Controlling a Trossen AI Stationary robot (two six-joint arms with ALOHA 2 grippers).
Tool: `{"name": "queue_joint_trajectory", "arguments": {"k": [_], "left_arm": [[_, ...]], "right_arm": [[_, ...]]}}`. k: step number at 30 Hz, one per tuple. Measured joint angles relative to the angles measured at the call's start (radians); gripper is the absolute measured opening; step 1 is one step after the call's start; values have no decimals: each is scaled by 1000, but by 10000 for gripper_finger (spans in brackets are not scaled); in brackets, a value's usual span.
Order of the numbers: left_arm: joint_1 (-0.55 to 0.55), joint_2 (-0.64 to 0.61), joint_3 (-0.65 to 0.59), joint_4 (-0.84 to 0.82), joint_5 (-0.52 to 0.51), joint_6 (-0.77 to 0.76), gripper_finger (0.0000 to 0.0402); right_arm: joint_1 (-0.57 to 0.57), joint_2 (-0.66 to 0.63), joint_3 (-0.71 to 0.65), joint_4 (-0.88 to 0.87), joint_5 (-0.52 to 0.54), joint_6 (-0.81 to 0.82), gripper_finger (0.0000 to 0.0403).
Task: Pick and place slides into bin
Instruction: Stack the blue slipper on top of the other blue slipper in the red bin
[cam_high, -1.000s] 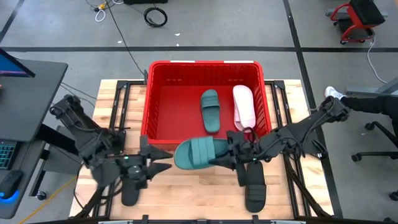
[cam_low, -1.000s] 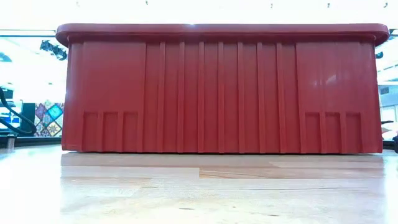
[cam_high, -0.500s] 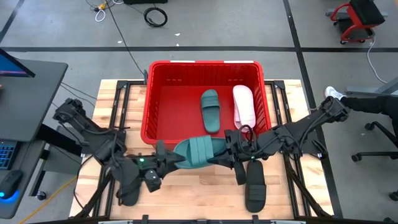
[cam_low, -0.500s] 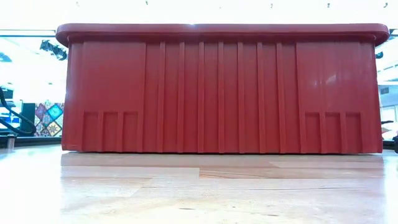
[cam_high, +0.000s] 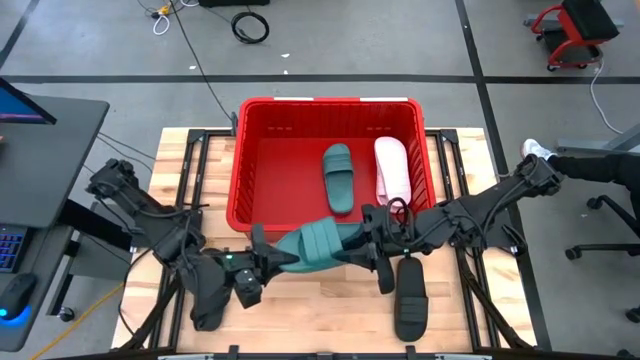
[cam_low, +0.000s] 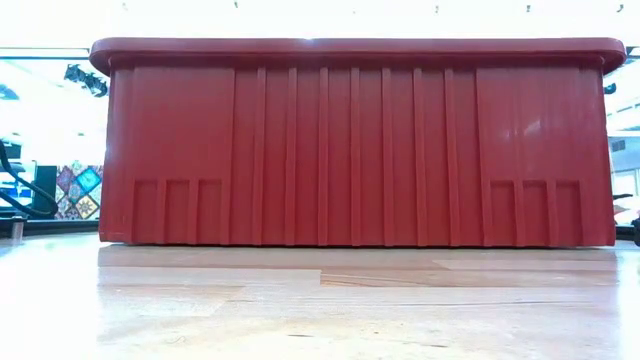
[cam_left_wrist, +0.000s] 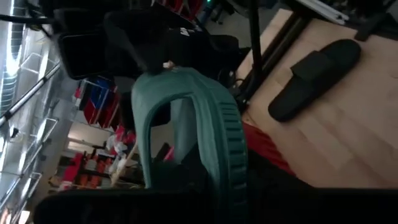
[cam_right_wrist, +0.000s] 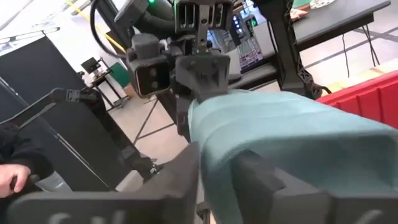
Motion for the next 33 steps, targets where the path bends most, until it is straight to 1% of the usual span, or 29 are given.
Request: {"name": "queue_joint_trajectory", "arguments": {"k": [4,9,13,15,20,22,24,27,30,33], "left_arm": [[-33,-5,0,16,-67,-1,46],[-59,-39,-1,19,-172,-79,46],[-66,-84,-1,19,-283,-196,46],[-63,-111,-1,19,-306,-284,46],[-8,-162,0,24,-304,-462,46],[25,-165,0,48,-307,-499,46],[59,-165,0,96,-305,-515,46],[103,-165,0,174,-265,-506,46],[147,-156,-1,263,-207,-447,46],[171,-155,-1,354,-164,-378,46]], "right_arm": [[1,-29,3,-12,-1,-41,170],[3,-110,19,-37,35,-139,245],[3,-215,20,-88,53,-189,288],[3,-262,21,-141,80,-190,303],[2,-326,20,-302,142,-157,325],[2,-327,20,-353,175,-114,332],[-1,-310,20,-401,212,-36,341],[-26,-264,20,-441,294,114,360],[-58,-212,19,-419,349,231,381],[-109,-175,19,-291,330,270,396]]}}
